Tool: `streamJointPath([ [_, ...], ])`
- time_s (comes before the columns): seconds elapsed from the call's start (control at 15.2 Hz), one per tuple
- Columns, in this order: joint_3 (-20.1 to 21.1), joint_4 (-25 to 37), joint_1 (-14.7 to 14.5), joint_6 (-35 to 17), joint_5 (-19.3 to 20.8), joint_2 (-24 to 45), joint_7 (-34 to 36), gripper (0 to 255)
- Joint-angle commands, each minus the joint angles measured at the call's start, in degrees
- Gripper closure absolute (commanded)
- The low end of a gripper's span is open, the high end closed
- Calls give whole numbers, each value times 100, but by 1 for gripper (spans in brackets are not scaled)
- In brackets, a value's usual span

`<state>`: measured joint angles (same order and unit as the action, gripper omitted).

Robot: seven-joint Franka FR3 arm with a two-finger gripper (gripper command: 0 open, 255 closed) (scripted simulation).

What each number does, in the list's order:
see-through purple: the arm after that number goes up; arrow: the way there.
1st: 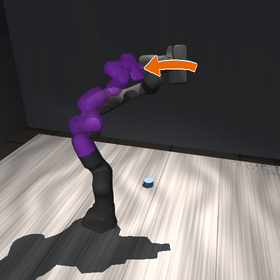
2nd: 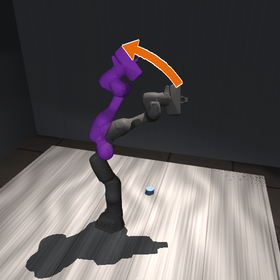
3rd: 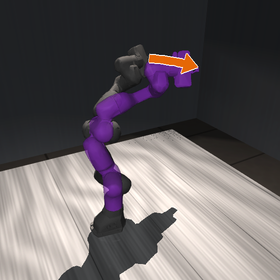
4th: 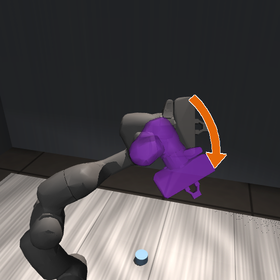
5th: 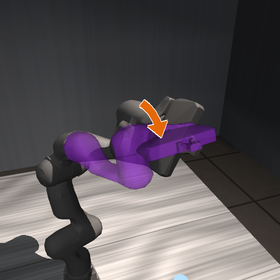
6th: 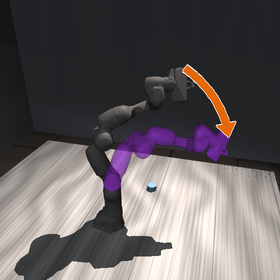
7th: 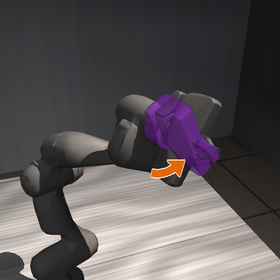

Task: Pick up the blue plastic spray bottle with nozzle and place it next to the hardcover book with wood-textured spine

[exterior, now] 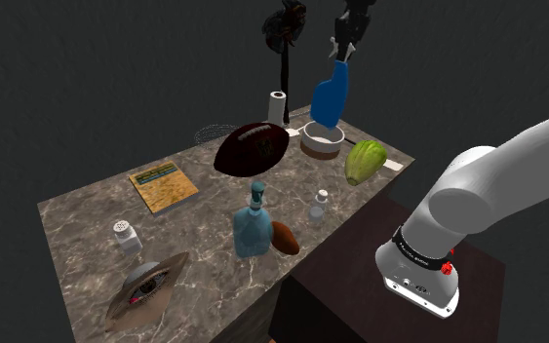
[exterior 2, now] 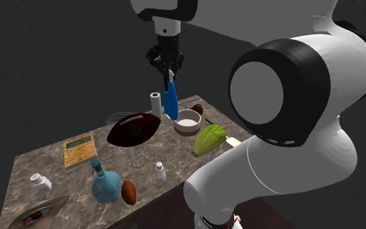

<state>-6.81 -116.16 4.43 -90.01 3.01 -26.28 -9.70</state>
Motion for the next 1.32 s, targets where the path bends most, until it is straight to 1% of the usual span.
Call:
streamJointPath([
  [0.0,1,190,-3,146,-5,45,-6,255],
  [1.25,-1,2286,-32,1610,-64,680,-67,255],
])
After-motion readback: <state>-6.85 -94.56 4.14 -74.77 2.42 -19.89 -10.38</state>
